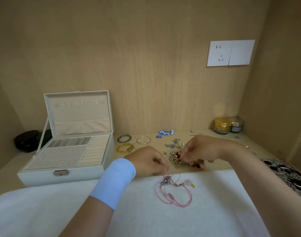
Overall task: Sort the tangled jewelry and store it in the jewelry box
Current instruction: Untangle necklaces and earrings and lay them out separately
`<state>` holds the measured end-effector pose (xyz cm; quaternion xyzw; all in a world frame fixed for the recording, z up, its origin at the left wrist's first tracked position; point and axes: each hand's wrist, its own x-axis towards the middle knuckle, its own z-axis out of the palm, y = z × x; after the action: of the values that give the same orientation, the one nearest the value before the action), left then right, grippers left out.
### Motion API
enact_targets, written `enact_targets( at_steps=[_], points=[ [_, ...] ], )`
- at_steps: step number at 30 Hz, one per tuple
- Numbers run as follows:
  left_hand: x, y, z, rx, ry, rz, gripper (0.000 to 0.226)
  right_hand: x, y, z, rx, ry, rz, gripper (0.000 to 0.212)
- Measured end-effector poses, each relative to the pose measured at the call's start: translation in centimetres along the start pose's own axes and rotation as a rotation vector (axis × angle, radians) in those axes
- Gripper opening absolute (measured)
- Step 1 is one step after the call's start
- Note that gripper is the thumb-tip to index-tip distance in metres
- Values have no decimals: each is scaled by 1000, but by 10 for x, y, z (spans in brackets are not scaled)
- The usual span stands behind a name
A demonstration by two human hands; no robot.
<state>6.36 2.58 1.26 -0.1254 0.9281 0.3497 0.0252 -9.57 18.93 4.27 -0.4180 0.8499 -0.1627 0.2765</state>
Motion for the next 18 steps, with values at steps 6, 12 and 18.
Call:
enact_targets(
  at_steps=[6,12,18],
  points=[
    [45,8,4,176,106,-26,16,6,30,-10,-137,152,153,12],
    [83,9,21,328,6,-44,40,30,43,-1,-86,66,207,26],
    [111,1,12,286,37,-41,21,60,42,-2,42,150,124,26]
  ],
)
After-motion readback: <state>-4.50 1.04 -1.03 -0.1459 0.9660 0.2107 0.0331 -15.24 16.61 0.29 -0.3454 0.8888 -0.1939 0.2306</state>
